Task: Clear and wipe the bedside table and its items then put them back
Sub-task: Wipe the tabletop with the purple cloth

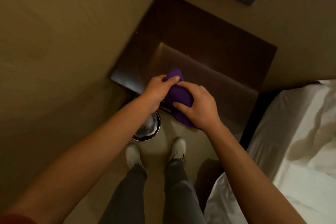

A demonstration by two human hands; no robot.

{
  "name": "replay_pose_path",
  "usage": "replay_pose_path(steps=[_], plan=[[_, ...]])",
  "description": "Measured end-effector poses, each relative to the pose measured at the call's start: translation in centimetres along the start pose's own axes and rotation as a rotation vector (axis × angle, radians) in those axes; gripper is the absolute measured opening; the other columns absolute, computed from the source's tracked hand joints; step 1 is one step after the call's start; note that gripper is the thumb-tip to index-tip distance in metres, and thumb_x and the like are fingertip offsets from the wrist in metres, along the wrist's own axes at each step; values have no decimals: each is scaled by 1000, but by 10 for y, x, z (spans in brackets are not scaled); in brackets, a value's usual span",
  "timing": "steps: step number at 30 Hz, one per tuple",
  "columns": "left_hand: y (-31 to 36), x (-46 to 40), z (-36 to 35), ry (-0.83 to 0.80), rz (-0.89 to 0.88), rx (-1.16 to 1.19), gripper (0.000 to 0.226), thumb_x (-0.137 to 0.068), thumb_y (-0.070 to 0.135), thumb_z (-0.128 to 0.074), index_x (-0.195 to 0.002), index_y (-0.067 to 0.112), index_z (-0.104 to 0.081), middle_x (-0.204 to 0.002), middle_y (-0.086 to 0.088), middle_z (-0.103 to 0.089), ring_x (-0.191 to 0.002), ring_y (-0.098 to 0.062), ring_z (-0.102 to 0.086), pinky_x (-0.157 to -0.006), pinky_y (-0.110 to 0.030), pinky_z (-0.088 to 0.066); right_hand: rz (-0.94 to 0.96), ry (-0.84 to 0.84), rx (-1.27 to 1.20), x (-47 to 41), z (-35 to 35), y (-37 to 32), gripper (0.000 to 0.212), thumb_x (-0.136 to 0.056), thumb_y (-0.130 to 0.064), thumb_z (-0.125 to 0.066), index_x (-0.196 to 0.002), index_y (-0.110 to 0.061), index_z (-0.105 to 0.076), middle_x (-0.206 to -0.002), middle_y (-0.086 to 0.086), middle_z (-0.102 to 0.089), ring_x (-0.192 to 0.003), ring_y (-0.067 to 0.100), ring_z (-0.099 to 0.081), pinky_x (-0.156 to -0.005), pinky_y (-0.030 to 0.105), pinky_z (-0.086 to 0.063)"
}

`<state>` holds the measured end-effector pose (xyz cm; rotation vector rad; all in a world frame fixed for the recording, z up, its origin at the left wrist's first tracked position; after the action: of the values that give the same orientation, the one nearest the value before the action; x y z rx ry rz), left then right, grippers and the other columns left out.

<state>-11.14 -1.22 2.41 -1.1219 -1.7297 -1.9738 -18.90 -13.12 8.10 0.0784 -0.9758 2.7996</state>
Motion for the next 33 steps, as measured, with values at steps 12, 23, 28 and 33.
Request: replay_pose_path(steps=[12,23,28,33], plan=[[42,35,62,143,-315,71,36,-94,28,-71,-128,23,-62,-122,-3,-69,-110,-18,-68,-93,-41,-59,-669,303,-506,65,-34,7,62,-90,-66,-61,-140,-31,-52,-138,-7,-60,-112,-7,-58,-102,30,-50],[3,24,47,-3,-94,326,44,-98,25,-64,-141,25,-52,-135,-10,-63,-118,-28,-66,-96,-49,-57,-665,341,-1568,40,-72,-23,59,-88,-45,-73,-140,-22,-56,-136,4,-69,-128,23,-64,-110,48,-50],[2,3,36,-47,-67,6,15,-101,30,-58,-111,24,-67,-119,-9,-71,-109,-26,-69,-99,-51,-55,-674,333,-1420,29,-47,6,52,-83,-23,-82,-132,-24,-63,-126,2,-74,-118,23,-70,-105,49,-54],[23,-15,4,-42,-172,-331,48,-95,55,-57,-126,19,-64,-129,-4,-64,-119,-22,-62,-103,-46,-52,-667,328,-1396,27,-19,49,56,-77,-17,-84,-129,-25,-64,-123,1,-74,-115,23,-71,-94,40,-59]])
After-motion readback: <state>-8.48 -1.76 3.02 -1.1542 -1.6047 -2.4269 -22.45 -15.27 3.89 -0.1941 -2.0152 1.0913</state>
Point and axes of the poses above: each hand's wrist, its own x-axis away from the middle knuckle, its own z-axis out of the back of the hand, y = z × x, the point moved 9 cm from there along -x, towards the middle knuckle
